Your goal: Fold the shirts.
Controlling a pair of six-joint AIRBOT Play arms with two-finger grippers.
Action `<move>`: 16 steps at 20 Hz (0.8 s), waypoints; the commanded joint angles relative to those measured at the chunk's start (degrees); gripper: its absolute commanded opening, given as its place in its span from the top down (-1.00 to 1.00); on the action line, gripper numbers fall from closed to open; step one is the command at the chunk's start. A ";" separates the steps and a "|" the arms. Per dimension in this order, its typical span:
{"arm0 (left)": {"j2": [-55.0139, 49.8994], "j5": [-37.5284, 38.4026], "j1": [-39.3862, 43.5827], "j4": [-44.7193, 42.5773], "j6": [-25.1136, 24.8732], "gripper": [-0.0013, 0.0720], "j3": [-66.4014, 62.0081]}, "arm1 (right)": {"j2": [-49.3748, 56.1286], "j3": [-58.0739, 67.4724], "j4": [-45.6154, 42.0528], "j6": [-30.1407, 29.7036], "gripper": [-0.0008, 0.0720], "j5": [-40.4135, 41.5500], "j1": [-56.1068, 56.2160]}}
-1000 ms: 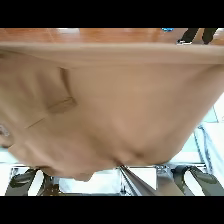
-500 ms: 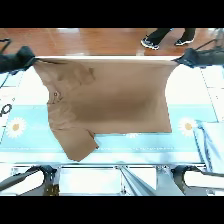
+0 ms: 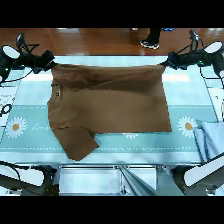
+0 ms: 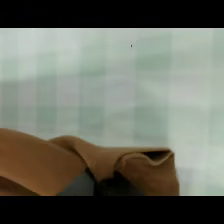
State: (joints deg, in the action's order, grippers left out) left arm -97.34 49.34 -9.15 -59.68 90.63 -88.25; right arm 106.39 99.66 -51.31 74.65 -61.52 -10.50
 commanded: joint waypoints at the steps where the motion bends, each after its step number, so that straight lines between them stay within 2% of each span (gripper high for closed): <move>1: 1.53 9.22 -2.29 0.17 -5.77 0.92 -1.11 | 1.11 1.70 -0.94 1.57 0.91 -11.96 -1.27; 4: 3.61 18.64 -3.91 0.13 -10.62 0.92 -0.22 | 1.03 1.38 -8.15 2.58 0.91 -19.82 -1.55; 5: 3.67 21.24 -4.07 0.09 -10.71 0.92 1.01 | 1.03 0.50 -10.08 3.80 0.91 -20.65 -1.33; 12: 3.56 23.15 -4.33 0.13 -11.23 0.92 14.91 | 1.20 -9.07 -10.19 4.00 0.91 -18.62 -1.18; 13: 3.39 23.15 -4.33 0.15 -11.52 0.92 15.61 | 1.20 -9.20 -10.19 4.11 0.86 -17.99 -1.18; 14: 3.32 23.17 -4.35 0.11 -11.21 0.89 15.72 | 1.18 -9.20 -10.16 5.09 0.29 -17.40 -1.18; 15: 3.39 23.96 -4.46 0.11 -10.91 0.34 15.41 | 1.07 -9.11 -10.14 5.53 -0.15 -17.55 -1.20; 16: 3.48 25.77 -4.79 0.09 -10.86 -0.44 14.62 | 0.68 -8.68 -10.73 6.25 -0.16 -18.38 -1.64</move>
State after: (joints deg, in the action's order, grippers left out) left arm -93.89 72.31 -13.54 -59.59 79.88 -74.37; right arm 107.44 91.37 -61.39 79.22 -79.55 -11.81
